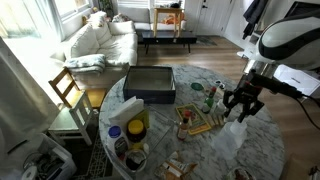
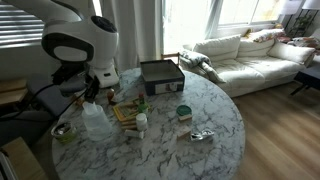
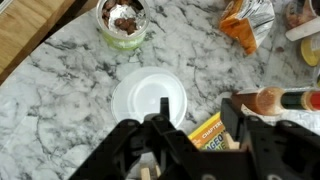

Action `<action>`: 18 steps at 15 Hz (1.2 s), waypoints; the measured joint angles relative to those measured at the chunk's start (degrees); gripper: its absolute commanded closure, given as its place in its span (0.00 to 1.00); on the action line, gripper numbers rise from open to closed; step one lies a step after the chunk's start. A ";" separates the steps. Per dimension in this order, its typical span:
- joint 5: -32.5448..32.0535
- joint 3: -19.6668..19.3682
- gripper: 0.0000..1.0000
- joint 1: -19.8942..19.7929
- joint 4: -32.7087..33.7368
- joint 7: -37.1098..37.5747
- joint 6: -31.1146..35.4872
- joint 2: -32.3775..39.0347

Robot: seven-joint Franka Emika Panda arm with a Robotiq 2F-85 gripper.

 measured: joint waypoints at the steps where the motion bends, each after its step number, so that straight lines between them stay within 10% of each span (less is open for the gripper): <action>1: 0.00 0.00 0.05 0.00 0.77 -0.18 -0.04 -0.29; 18: -16.13 2.27 0.00 2.52 7.84 -25.14 -3.97 -6.62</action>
